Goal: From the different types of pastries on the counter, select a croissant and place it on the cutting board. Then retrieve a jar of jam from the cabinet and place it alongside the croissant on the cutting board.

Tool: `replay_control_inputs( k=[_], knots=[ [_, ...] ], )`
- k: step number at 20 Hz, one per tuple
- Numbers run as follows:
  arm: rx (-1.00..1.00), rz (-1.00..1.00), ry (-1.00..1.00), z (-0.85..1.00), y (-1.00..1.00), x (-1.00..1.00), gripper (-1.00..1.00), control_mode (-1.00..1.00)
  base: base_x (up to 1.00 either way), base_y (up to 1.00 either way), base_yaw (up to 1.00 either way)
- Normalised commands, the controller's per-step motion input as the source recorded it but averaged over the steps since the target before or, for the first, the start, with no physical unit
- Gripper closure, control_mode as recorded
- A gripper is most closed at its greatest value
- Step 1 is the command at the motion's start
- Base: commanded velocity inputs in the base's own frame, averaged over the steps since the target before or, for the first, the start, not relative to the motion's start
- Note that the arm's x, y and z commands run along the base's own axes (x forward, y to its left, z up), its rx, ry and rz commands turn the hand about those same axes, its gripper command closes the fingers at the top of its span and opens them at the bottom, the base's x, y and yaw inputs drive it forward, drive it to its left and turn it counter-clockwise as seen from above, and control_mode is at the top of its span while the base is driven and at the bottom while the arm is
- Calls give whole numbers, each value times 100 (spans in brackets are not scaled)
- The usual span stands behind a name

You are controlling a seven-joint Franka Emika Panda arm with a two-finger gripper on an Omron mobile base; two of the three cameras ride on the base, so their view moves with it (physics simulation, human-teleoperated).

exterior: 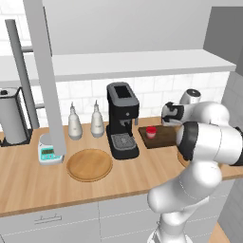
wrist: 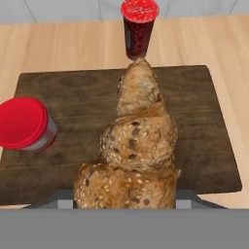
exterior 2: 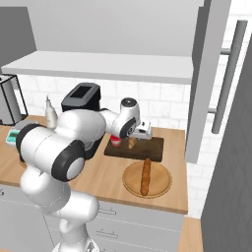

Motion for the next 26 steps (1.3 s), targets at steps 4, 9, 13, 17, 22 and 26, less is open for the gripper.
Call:
replay_control_inputs(
  k=[4,9,13,17,22,26],
  knots=[
    [-2,2,12,-19,0,0,100,-100,0,0,0],
    [-1,1,8,-9,0,3,100,-100,0,0,0],
    [0,6,0,-18,0,22,100,-100,0,0,0],
    [0,8,0,-15,-9,7,100,-100,0,0,0],
    [0,7,4,-14,-15,0,100,-100,0,0,0],
    [0,5,0,-15,0,12,100,-100,0,0,0]
  ],
)
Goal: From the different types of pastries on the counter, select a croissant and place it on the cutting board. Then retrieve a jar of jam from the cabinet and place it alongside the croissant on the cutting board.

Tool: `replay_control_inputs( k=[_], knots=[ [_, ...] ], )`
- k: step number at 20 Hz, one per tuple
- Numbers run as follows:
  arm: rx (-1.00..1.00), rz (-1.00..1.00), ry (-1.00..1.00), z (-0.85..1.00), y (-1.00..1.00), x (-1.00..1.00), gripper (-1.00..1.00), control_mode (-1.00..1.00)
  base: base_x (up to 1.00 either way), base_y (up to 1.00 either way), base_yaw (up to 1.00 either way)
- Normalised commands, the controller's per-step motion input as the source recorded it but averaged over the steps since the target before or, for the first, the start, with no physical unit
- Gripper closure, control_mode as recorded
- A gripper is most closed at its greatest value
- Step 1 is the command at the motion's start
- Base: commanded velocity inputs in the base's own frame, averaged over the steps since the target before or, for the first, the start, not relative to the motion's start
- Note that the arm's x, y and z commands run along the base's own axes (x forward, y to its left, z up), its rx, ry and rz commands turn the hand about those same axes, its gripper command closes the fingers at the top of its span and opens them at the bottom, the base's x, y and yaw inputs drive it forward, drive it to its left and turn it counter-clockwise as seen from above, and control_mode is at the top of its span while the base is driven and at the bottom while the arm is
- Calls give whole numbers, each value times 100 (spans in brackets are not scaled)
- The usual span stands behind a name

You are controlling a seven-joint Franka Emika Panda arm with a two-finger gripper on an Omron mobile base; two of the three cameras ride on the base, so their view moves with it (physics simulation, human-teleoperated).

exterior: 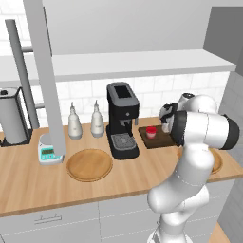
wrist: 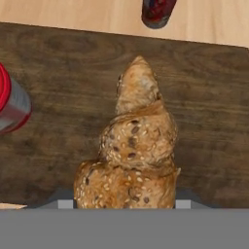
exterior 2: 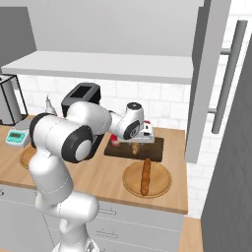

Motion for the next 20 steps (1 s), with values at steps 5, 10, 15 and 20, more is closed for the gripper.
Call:
replay_control_inputs(
  k=[5,10,15,20],
  knots=[
    [0,10,7,-8,2,16,100,-100,0,0,0],
    [0,14,18,-17,0,17,100,-100,0,0,0],
    [0,15,12,-7,0,20,100,-100,0,0,0],
    [0,16,3,-4,1,11,-100,-100,0,0,0]
  ],
)
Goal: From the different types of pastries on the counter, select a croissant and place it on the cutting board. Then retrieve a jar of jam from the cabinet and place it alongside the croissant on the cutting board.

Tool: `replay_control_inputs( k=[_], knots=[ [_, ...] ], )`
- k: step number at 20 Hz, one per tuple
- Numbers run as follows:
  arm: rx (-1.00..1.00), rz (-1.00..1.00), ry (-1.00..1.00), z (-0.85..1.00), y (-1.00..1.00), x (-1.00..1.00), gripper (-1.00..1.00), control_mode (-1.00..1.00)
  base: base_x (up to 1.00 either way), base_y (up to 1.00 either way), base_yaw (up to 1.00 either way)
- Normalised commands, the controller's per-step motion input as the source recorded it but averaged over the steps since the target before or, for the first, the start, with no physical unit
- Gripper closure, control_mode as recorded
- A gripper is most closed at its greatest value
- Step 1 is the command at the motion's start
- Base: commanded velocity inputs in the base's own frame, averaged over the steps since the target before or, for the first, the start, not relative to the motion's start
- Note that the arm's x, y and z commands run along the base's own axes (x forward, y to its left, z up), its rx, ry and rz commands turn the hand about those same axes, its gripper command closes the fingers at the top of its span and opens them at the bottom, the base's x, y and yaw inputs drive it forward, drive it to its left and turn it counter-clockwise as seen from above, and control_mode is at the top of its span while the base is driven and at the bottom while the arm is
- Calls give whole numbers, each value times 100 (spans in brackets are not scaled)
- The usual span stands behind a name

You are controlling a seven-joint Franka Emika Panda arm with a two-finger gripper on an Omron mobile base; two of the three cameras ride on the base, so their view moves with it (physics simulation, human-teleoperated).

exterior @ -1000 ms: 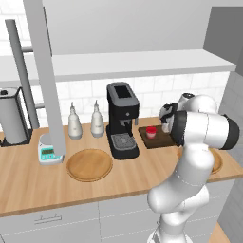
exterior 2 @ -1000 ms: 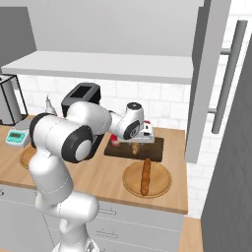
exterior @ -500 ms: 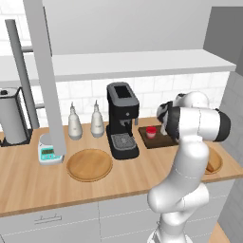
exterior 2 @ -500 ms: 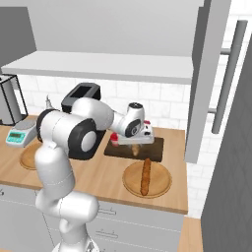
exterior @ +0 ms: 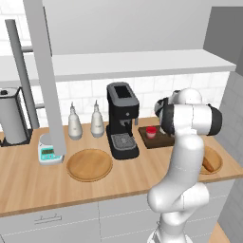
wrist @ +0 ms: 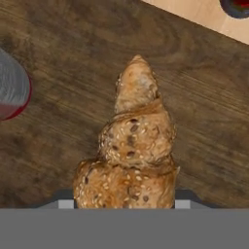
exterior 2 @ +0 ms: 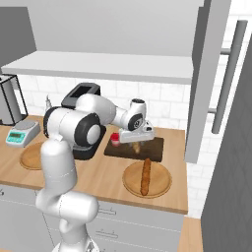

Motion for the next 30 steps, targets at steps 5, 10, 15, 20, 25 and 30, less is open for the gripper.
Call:
replay_control_inputs(
  k=[5,10,15,20,25,30],
  knots=[
    [0,13,9,0,-15,-17,-100,-100,0,0,0],
    [0,16,7,0,3,-47,-100,-100,0,0,0],
    [-7,20,-9,34,93,-71,-100,-100,0,0,0],
    [-18,15,-27,100,54,-56,-100,-100,0,0,0],
    [-9,9,-18,100,-8,-100,-100,-100,0,0,0],
    [-3,9,-1,63,12,-100,-100,-100,0,0,0]
  ],
)
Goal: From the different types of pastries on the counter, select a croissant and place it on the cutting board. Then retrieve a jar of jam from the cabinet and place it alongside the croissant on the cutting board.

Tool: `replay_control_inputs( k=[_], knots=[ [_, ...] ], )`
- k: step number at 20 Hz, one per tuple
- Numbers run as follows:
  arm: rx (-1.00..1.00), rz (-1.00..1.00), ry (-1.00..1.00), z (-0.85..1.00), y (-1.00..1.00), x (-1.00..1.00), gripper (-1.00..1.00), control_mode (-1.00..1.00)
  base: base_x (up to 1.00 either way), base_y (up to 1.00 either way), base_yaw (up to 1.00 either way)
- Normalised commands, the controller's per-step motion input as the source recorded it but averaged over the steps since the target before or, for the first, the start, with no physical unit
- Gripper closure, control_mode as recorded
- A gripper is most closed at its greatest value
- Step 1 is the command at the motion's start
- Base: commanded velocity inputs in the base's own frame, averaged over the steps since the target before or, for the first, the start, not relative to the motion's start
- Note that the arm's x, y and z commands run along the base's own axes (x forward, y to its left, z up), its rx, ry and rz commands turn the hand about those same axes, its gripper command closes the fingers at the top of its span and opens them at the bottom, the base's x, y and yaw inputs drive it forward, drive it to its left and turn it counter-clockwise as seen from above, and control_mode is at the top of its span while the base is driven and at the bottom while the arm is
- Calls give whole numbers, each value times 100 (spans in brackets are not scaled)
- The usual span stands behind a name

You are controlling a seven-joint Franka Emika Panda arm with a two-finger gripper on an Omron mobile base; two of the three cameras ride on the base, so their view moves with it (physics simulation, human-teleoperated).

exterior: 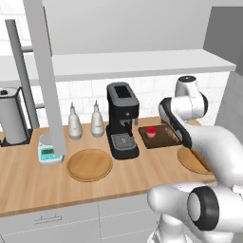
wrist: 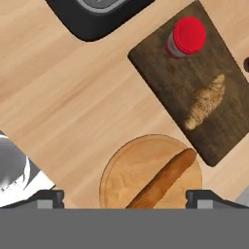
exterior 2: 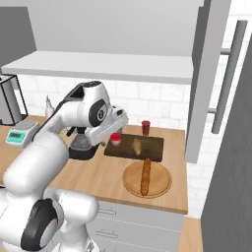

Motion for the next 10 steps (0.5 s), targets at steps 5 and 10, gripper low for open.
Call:
replay_control_inputs(
  k=[5,10],
  knots=[
    [-10,10,-2,1,89,-100,-100,-100,0,0,0],
    [-4,4,-7,74,46,-100,-100,-100,0,0,0]
  ],
)
